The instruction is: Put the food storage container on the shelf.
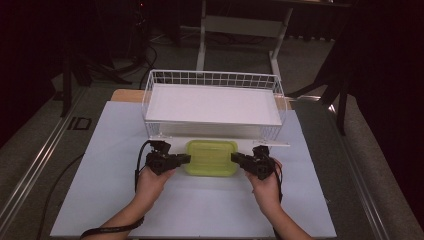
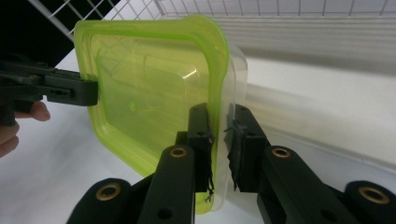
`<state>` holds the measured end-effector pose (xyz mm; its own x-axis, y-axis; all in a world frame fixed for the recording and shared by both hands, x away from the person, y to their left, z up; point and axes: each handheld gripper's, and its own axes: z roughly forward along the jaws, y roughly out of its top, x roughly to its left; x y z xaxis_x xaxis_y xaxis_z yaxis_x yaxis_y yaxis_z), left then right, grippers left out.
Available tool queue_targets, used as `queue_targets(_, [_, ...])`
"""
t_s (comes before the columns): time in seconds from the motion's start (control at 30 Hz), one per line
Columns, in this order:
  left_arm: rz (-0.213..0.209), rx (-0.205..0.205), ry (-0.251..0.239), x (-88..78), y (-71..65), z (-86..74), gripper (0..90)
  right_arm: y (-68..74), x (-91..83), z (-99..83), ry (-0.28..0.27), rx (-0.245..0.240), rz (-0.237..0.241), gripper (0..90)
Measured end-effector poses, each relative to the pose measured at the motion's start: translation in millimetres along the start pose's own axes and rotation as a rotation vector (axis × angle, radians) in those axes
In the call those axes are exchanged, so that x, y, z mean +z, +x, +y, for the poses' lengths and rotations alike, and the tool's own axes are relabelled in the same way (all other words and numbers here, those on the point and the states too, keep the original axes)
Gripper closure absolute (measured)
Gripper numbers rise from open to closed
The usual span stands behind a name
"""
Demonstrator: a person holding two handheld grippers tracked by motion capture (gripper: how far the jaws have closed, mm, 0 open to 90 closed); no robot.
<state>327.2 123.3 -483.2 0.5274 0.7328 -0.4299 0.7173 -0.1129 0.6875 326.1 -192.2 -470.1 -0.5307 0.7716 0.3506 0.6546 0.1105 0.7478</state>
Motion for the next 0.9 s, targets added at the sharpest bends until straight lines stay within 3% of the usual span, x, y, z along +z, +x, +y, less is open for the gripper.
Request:
queue_targets(0.17, [0.018,-0.014,-0.006,8.3,9.9,4.2,81.3,-7.0,14.7,4.5,-0.005,0.019,-0.021,80.3])
queue_targets(0.37, [0.010,-0.027,-0.028,16.8,18.2,6.8,81.3,-14.1,25.9,7.2,-0.023,0.032,-0.038,80.1])
queue_targets(0.6, [0.021,-0.029,-0.051,27.5,25.7,11.5,81.1,-20.0,34.8,12.2,-0.032,0.025,-0.068,80.0])
queue_targets(0.7, [0.033,-0.013,-0.060,28.6,26.2,14.5,81.1,-24.2,38.2,14.9,-0.035,0.048,-0.065,79.8])
queue_targets(0.8, [0.030,-0.041,-0.081,30.5,28.4,15.5,81.0,-25.3,42.2,15.6,-0.038,0.060,-0.069,79.3])
queue_targets(0.9, [0.027,-0.019,-0.090,33.4,31.2,16.7,80.7,-26.4,44.4,17.6,-0.043,0.071,-0.082,77.5])
